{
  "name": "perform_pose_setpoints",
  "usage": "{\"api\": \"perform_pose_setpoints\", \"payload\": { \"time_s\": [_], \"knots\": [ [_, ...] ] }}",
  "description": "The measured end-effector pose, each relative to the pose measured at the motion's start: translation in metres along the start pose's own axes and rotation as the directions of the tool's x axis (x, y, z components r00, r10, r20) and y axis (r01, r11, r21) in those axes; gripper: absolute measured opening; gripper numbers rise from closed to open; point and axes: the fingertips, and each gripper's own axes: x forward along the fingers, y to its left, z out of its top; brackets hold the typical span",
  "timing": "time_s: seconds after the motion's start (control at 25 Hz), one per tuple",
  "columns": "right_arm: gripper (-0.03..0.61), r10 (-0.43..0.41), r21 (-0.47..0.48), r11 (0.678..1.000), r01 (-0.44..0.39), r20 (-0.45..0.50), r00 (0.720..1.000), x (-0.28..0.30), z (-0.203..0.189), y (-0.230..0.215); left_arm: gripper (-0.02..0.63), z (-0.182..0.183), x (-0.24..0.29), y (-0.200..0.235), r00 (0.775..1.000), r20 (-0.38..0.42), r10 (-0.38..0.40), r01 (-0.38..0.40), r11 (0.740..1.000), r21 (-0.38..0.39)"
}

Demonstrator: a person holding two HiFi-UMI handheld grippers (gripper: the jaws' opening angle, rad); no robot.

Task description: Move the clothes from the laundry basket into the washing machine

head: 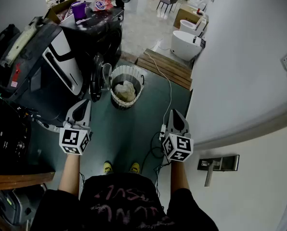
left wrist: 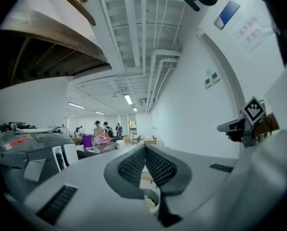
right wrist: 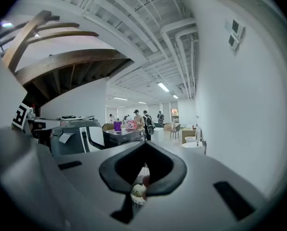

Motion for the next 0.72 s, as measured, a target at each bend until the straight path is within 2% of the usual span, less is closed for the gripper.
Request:
{"api": "perform_pose_setpoints", "payload": {
  "time_s": [0.44, 0.72],
  "knots": [
    [0.003, -0.031, 0.018, 0.999, 0.031, 0.015, 0.999, -0.004, 0.0, 0.015, 0.009, -0.002, -0.004, 0.012, 1.0, 0.008, -0.027, 0.027, 1.0, -0.001],
    [0.005, -0.009, 0.034, 0.999, 0.007, 0.048, 0.999, -0.009, 0.008, 0.032, 0.009, -0.001, -0.007, 0.013, 0.999, 0.013, -0.038, 0.037, 0.999, 0.009]
  ]
}}
